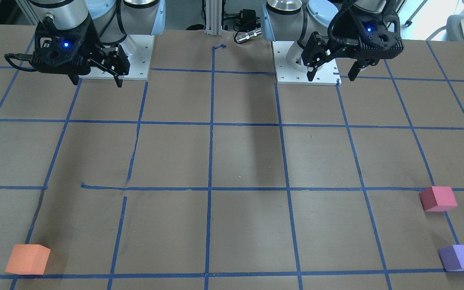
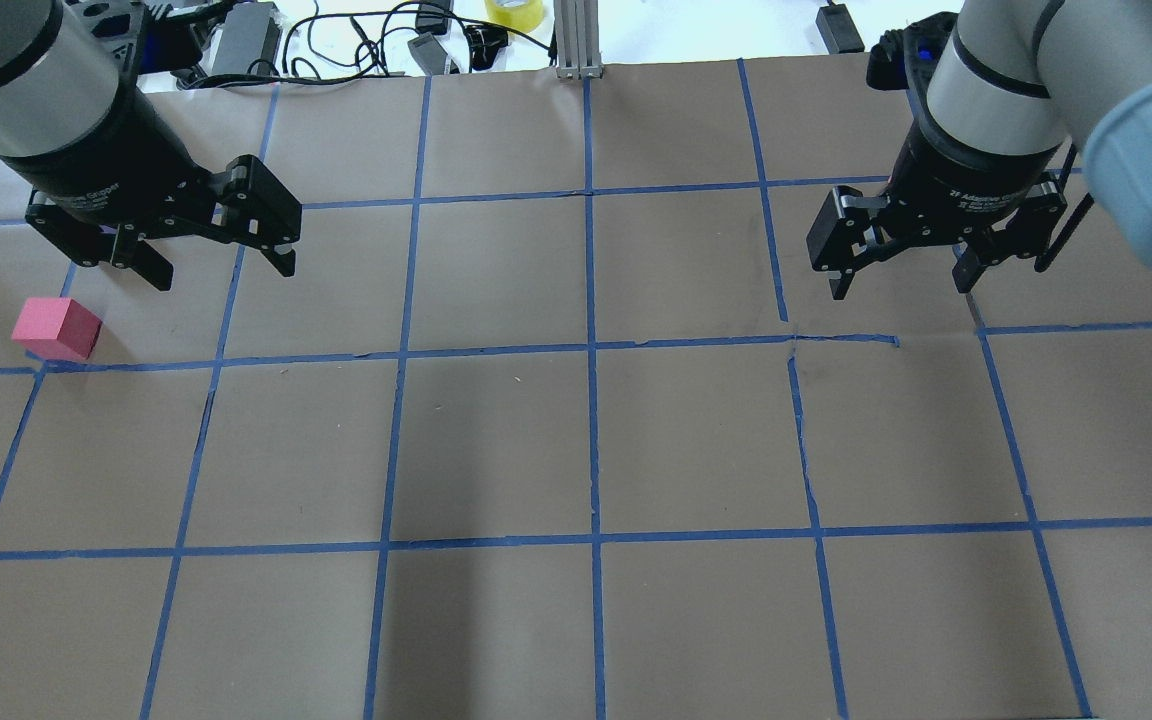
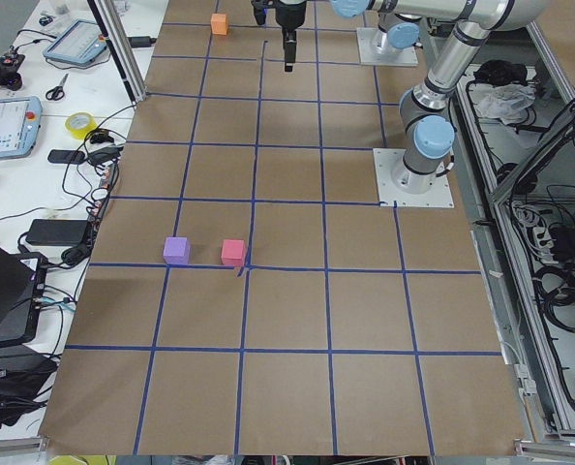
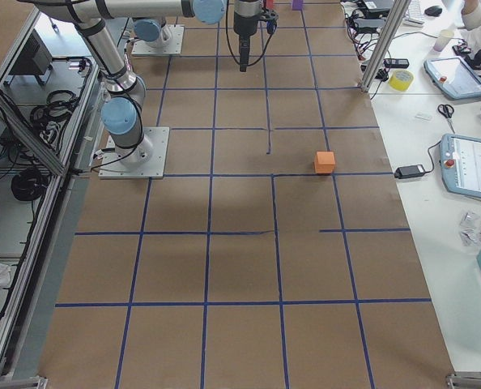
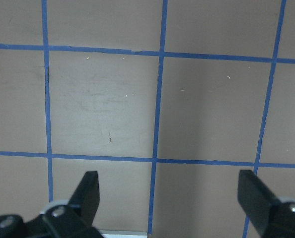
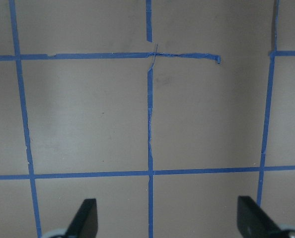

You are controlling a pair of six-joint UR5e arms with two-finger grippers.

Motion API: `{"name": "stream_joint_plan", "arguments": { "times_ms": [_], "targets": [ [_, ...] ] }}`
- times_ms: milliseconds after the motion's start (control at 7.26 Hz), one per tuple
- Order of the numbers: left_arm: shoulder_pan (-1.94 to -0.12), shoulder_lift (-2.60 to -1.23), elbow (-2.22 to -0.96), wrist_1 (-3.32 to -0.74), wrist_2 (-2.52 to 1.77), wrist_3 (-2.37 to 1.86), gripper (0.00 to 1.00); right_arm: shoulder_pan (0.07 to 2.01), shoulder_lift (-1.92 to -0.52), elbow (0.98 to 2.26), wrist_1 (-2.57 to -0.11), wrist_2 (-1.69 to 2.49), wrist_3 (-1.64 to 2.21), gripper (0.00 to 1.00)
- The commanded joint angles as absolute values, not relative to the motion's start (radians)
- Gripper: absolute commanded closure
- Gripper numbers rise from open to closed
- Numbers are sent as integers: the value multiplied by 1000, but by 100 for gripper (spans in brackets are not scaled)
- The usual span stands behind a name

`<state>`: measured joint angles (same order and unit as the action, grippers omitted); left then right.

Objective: Arrange blocks in a line

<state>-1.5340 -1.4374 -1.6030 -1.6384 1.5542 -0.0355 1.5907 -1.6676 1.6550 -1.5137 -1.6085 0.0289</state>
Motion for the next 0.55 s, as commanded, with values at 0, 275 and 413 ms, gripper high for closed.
{"name": "stream_joint_plan", "arguments": {
  "times_ms": [0, 275, 413],
  "targets": [
    [-1534, -1437, -1603, -1640, 1555, -37, 0, 1591, -1667, 1655, -1513, -1609, 28, 0],
    [-1534, -1437, -1603, -1640, 1555, -35, 0, 1591, -1667, 1655, -1513, -1609, 28, 0],
    [-1534, -1437, -1603, -1640, 1555, -35, 0, 1591, -1667, 1655, -1513, -1609, 32, 0]
  ]
}}
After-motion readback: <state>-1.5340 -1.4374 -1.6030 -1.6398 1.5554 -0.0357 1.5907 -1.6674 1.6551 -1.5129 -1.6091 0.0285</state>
